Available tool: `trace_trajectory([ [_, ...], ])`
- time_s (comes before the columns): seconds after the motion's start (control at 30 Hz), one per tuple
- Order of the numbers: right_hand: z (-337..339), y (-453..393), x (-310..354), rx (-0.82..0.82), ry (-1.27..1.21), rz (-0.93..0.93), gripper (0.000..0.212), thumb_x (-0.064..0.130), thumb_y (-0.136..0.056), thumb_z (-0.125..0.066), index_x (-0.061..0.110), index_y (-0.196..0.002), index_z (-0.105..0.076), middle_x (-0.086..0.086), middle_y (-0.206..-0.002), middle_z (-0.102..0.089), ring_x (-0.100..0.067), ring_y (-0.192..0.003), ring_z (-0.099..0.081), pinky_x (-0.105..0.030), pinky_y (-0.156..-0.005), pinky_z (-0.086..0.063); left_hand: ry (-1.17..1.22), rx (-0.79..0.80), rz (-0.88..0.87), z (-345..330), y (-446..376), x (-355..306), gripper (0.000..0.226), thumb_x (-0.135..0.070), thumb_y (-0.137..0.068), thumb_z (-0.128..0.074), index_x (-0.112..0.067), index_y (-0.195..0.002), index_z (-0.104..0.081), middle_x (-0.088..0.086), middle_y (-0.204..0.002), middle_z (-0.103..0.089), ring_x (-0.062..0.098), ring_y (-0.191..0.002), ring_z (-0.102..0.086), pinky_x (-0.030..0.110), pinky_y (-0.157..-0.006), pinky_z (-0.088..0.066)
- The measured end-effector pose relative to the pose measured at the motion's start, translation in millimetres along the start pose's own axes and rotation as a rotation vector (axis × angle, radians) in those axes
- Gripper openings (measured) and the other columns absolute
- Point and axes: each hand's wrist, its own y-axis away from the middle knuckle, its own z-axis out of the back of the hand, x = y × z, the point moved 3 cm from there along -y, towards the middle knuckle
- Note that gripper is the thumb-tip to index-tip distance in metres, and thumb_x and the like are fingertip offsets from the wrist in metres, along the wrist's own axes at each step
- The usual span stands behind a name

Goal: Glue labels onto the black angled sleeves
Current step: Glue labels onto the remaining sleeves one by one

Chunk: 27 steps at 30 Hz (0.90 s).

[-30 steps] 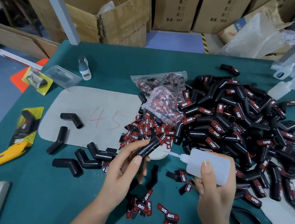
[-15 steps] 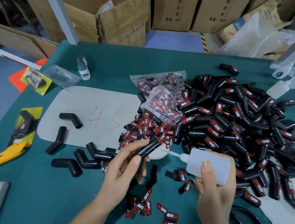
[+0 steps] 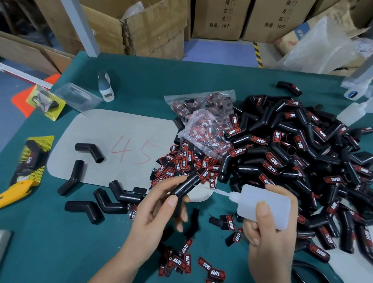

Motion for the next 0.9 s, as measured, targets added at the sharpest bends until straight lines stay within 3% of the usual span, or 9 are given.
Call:
trace_trajectory([
  [0.9,-0.7,5.2,4.9,-0.063,0.091,0.127,0.026,0.045,-0.084,-0.068,0.04,-0.107,-0.06,0.004,-0.081,-0.06,-0.005,-0.049,-0.047,-0.017,-0.046,-0.04,-0.038,0.009,-0.033,0.3,1.3,0.4,0.041,-0.043,-0.104,-0.062,-0.023,-0.14,-0.063,0.009,-0.102,-0.071,0.025,-0.073,-0.068,0.033,-0.056,-0.055],
])
